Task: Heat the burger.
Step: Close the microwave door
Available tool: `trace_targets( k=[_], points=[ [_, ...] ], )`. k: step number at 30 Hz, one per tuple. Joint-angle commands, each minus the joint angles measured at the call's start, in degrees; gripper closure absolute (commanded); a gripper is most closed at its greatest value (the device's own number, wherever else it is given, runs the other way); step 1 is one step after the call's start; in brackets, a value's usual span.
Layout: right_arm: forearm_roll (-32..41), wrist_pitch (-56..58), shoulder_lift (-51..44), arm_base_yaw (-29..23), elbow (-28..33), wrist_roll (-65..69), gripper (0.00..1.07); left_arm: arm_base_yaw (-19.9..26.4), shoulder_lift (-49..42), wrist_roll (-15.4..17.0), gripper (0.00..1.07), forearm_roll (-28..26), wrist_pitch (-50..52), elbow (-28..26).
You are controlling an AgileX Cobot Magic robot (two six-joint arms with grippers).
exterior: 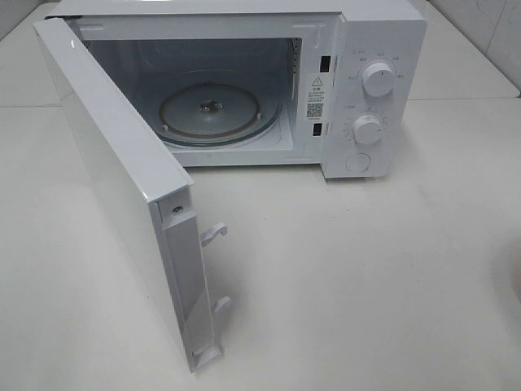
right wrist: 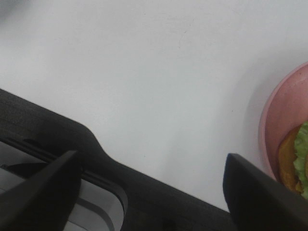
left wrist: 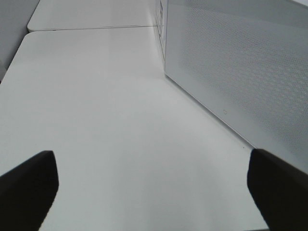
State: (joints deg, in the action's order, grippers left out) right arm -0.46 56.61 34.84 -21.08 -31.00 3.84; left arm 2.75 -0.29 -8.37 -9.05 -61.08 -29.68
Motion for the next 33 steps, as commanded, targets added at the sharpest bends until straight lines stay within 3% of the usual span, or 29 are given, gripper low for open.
trace_targets(
  k=[1,6,19,33],
  points=[
    [0.46,-0.46,-6.36,2.18,2.18,0.52,0.31,0.29,-0.17,0.29,0.06,-0.52,-0.23,0.11],
    [0.46,-1.83,-15.64,7.96,2.52,0.92,0.31,0.29,-0.17,0.29,0.06,-0.52,-0.23,0.11],
    [0.46,-1.78,-32.66,15.7,2.64,3.38,0.31,0.29,-0.17,0.29,0.06,-0.52,-0.23,0.11],
    [0.46,-1.66,-36.61,16.27,2.86,3.38,0.32,0.29,-0.23,0.29,0.06,-0.4,-0.23,0.11]
  ],
)
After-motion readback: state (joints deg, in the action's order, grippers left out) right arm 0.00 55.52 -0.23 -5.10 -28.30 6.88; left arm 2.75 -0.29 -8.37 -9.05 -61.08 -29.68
